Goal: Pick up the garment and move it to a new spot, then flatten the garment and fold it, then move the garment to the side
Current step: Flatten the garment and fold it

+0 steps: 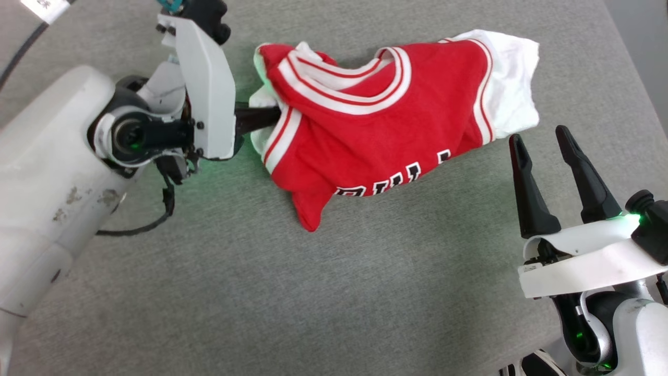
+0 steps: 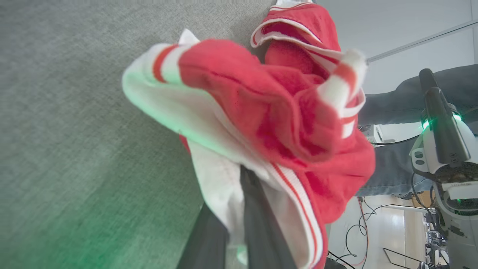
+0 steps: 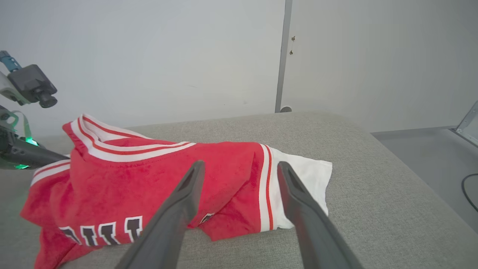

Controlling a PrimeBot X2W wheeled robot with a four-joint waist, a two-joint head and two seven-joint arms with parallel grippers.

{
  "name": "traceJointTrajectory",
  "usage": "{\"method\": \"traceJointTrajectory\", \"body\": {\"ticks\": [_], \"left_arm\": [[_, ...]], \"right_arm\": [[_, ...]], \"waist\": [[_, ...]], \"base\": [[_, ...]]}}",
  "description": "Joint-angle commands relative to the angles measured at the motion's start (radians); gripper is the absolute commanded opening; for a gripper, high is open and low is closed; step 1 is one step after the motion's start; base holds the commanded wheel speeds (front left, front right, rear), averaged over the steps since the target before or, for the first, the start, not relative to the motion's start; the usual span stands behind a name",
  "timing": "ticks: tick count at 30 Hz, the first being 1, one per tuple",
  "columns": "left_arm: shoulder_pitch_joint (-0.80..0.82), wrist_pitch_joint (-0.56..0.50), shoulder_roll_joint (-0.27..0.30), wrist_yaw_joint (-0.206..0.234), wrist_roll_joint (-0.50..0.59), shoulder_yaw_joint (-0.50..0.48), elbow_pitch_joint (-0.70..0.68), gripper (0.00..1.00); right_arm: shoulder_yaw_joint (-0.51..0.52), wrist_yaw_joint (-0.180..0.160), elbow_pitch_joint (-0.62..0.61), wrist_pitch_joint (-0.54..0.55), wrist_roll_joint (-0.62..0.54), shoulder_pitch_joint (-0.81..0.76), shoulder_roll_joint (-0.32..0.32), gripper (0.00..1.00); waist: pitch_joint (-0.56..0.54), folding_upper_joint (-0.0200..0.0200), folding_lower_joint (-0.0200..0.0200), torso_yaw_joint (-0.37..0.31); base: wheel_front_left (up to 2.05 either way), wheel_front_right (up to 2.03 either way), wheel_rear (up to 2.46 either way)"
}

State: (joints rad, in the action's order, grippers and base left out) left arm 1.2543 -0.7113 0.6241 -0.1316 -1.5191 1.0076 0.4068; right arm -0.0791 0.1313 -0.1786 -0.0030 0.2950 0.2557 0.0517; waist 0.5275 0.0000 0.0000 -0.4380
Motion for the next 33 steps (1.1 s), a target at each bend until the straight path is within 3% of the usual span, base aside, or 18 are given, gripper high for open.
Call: {"method": "traceJointTrajectory", "body": {"ticks": [1,10,18,22,23,26,31,32,33], "left_arm": [[0.013,0.008,-0.005,0.002,0.004,-0.003,-0.005,0.0],[0.067,0.054,0.016,0.002,0.019,-0.035,-0.056,0.0],[0.022,0.087,0.165,0.002,0.07,-0.017,-0.107,0.0],[-0.028,0.089,0.234,0.006,0.112,0.021,-0.038,0.0],[-0.041,0.088,0.238,0.028,0.114,0.029,-0.009,0.0],[-0.079,0.073,0.249,0.038,0.134,0.064,0.026,0.0],[-0.122,0.057,0.254,0.021,0.116,0.08,0.021,0.0],[-0.121,0.067,0.254,0.02,0.121,0.077,0.021,0.04],[-0.115,0.08,0.255,0.019,0.127,0.073,0.018,0.41]], "right_arm": [[0.006,-0.001,-0.003,-0.001,-0.007,0.003,-0.002,1.0],[0.037,-0.001,-0.031,0.042,-0.052,0.023,-0.002,1.0],[0.055,-0.001,-0.074,0.112,-0.1,0.046,-0.002,1.0],[0.055,-0.001,-0.088,0.138,-0.11,0.058,-0.002,1.0],[0.057,-0.001,-0.091,0.144,-0.111,0.059,-0.002,1.0],[0.062,-0.001,-0.101,0.157,-0.119,0.058,-0.001,1.0],[0.071,-0.001,-0.117,0.175,-0.128,0.052,-0.001,1.0],[0.073,-0.001,-0.12,0.177,-0.129,0.052,-0.001,1.0],[0.075,-0.001,-0.123,0.181,-0.13,0.053,-0.002,1.0]], "waist": [[-0.009,0.0,0.0,0.022],[-0.037,0.0,0.0,0.15],[-0.062,0.0,0.0,0.28],[-0.064,0.0,0.0,0.316],[-0.064,0.0,0.0,0.323],[-0.062,0.0,0.0,0.339],[-0.057,0.0,0.0,0.354],[-0.057,0.0,0.0,0.357],[-0.056,0.0,0.0,0.359]], "base": [[0.0,0.0,0.0],[0.0,0.0,0.0],[0.0,0.0,0.0],[0.0,0.0,0.0],[0.0,0.0,0.0],[0.0,0.0,0.0],[0.0,0.0,0.0],[0.0,0.0,0.0],[0.0,0.0,0.0]]}}
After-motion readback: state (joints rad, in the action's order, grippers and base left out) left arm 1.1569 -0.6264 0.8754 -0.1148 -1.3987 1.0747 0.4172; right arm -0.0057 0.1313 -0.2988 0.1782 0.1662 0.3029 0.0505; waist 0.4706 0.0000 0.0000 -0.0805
